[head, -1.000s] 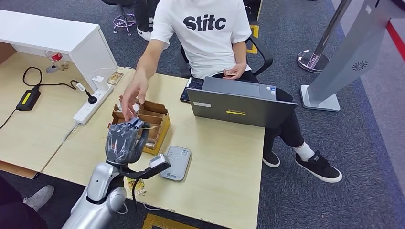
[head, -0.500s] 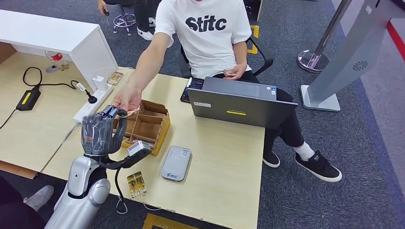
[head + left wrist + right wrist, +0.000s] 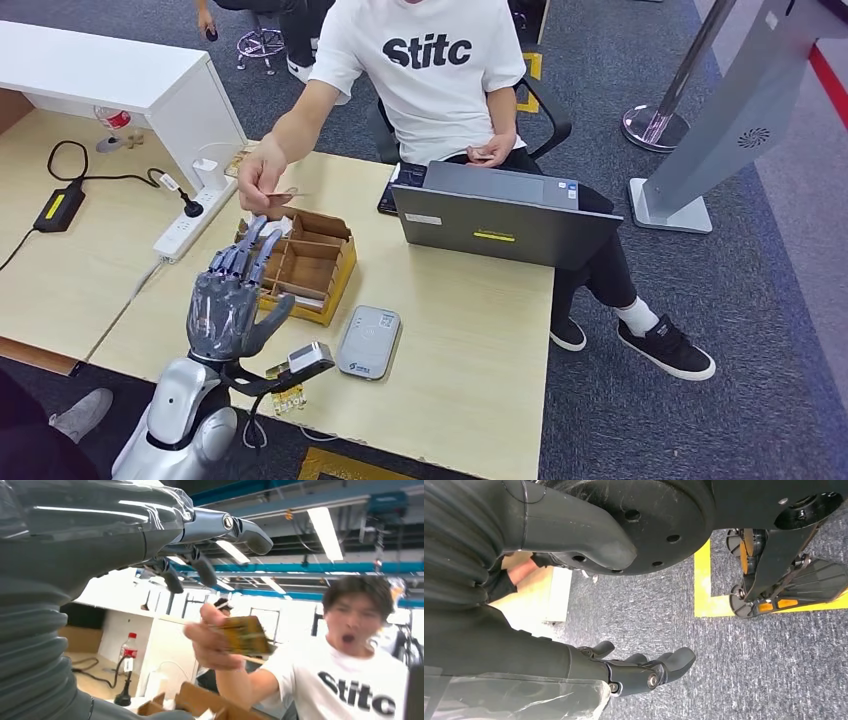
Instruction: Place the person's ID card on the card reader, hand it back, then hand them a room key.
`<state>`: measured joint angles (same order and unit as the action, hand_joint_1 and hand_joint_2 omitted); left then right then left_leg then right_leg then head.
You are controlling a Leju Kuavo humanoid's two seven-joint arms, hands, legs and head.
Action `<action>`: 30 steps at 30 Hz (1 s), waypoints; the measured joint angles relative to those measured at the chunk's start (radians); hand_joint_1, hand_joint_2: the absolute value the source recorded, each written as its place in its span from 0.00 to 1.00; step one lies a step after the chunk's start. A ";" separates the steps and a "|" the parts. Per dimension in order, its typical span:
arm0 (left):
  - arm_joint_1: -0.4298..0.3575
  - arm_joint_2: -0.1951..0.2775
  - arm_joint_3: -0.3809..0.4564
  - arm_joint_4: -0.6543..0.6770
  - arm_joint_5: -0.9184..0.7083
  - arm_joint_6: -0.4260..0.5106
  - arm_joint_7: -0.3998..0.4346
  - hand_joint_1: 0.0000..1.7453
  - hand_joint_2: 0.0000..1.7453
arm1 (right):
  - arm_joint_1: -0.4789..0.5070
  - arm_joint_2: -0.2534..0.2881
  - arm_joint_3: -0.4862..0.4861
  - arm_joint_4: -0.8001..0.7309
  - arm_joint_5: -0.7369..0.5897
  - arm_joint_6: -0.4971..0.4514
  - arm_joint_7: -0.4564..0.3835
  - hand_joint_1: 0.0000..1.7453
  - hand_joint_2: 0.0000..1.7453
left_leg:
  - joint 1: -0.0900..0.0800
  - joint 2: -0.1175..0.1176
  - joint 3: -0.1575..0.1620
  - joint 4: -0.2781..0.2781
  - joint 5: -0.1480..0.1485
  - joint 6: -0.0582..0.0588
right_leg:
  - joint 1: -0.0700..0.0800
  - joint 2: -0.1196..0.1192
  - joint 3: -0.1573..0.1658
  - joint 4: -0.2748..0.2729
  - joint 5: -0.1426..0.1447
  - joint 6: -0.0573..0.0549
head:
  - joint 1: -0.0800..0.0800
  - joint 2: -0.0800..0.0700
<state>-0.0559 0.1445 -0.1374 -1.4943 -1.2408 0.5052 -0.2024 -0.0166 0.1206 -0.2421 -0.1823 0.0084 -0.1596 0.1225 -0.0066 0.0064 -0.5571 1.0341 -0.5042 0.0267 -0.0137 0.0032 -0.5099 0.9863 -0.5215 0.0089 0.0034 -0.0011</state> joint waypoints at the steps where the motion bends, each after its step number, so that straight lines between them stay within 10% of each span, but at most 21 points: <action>1: 0.014 0.002 -0.006 -0.001 -0.029 -0.003 0.005 0.00 1.00 | 0.000 0.001 -0.003 0.000 -0.001 -0.001 0.000 0.00 1.00 | 0.000 0.000 0.000 0.000 0.000 0.000 | 0.000 0.000 0.000 0.000 0.000 0.000 | 0.000 0.000; 30: 0.041 0.108 0.166 0.227 0.002 0.057 0.025 0.00 1.00 | 0.000 0.006 -0.033 0.000 0.025 0.004 0.002 0.00 1.00 | 0.000 0.000 0.000 0.000 0.000 0.000 | 0.000 0.000 0.000 0.000 0.000 0.000 | 0.000 0.000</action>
<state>-0.0146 0.2527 0.0290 -1.2676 -1.2387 0.5624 -0.1778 -0.0163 0.1267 -0.2750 -0.1823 0.0338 -0.1553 0.1244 -0.0064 0.0063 -0.5573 1.0339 -0.5040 0.0266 -0.0136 0.0031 -0.5101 0.9867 -0.5215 0.0087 0.0034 -0.0011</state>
